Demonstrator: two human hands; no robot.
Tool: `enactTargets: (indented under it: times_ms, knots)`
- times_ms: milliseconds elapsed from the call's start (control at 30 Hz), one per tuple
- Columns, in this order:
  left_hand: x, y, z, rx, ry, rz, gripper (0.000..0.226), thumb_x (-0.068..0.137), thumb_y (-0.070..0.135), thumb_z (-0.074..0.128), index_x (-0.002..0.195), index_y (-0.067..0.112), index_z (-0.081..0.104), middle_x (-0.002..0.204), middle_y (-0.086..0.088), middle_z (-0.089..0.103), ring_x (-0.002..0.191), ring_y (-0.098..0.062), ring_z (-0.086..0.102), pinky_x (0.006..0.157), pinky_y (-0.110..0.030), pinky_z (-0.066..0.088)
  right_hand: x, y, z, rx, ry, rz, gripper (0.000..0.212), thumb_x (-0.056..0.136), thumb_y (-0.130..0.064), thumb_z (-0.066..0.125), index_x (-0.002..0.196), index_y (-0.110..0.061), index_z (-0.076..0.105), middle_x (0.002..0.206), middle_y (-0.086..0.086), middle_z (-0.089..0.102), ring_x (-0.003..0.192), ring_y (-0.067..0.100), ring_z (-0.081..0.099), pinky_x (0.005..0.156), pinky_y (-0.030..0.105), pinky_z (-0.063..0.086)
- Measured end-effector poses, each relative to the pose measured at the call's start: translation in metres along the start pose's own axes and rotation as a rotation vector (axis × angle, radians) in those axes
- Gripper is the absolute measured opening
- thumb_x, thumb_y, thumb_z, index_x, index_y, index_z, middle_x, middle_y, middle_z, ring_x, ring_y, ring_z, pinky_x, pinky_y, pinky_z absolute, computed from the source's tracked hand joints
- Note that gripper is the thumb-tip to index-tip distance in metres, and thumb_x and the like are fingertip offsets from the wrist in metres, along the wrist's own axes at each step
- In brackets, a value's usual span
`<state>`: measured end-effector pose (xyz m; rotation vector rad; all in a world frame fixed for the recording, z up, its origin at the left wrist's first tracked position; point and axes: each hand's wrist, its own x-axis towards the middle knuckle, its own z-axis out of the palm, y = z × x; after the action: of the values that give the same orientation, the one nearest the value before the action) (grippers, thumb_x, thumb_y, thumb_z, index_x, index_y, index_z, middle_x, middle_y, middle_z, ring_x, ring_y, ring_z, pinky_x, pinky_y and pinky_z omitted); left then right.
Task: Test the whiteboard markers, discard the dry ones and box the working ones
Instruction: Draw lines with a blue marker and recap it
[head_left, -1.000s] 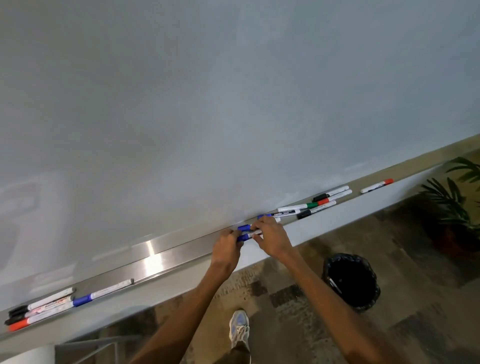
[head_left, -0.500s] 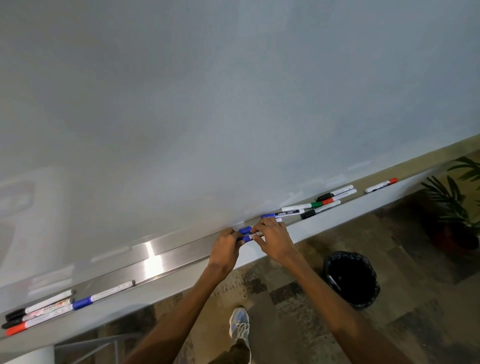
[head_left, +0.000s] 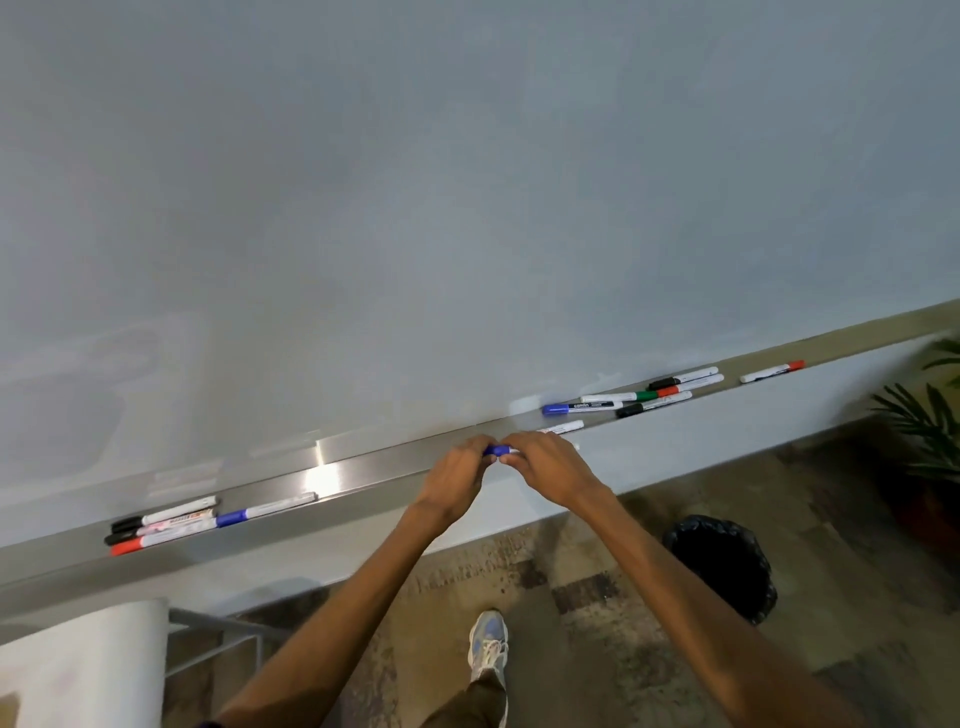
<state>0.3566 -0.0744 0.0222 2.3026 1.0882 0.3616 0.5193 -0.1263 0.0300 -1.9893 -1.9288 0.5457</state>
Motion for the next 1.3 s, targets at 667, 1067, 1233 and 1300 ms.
enactTargets:
  times_ms: [667, 1067, 1233, 1300]
  knots:
    - [-0.108, 0.003, -0.088, 0.141, 0.231, 0.103, 0.029, 0.096, -0.002, 0.048, 0.121, 0.006, 0.061, 0.100, -0.014, 0.064, 0.080, -0.033, 0.060, 0.066, -0.029, 0.040, -0.039, -0.115, -0.043, -0.293, 0.031, -0.324, 0.034, 0.104, -0.041, 0.040, 0.109, -0.017, 0.062, 0.082, 0.006, 0.068, 0.065, 0.019, 0.049, 0.065, 0.027, 0.033]
    - [-0.117, -0.019, -0.177, 0.184, 0.520, 0.196, 0.022, 0.097, 0.003, 0.053, 0.117, 0.007, 0.060, 0.094, -0.007, 0.064, 0.071, -0.017, 0.063, 0.064, -0.026, 0.047, -0.003, -0.179, -0.068, -0.100, 0.128, -0.298, 0.043, 0.103, -0.048, 0.039, 0.074, -0.018, 0.049, 0.055, -0.004, 0.043, 0.050, 0.013, 0.040, 0.052, 0.026, 0.031]
    - [-0.106, -0.007, -0.239, -0.070, 0.724, 0.076, 0.030, 0.104, 0.037, 0.029, 0.116, 0.019, 0.050, 0.085, 0.003, 0.059, 0.072, -0.012, 0.056, 0.064, -0.018, 0.042, 0.032, -0.255, -0.099, 0.163, 0.350, -0.364, 0.044, 0.101, -0.054, 0.033, 0.089, -0.023, 0.061, 0.054, -0.012, 0.047, 0.051, 0.008, 0.048, 0.056, 0.025, 0.040]
    - [-0.104, -0.003, -0.269, -0.145, 0.844, 0.103, 0.024, 0.106, 0.033, 0.027, 0.105, 0.021, 0.048, 0.077, 0.000, 0.054, 0.068, -0.014, 0.052, 0.063, -0.021, 0.040, 0.048, -0.283, -0.116, 0.268, 0.456, -0.353, 0.044, 0.099, -0.057, 0.034, 0.089, -0.025, 0.063, 0.051, -0.012, 0.046, 0.049, 0.004, 0.047, 0.053, 0.022, 0.036]
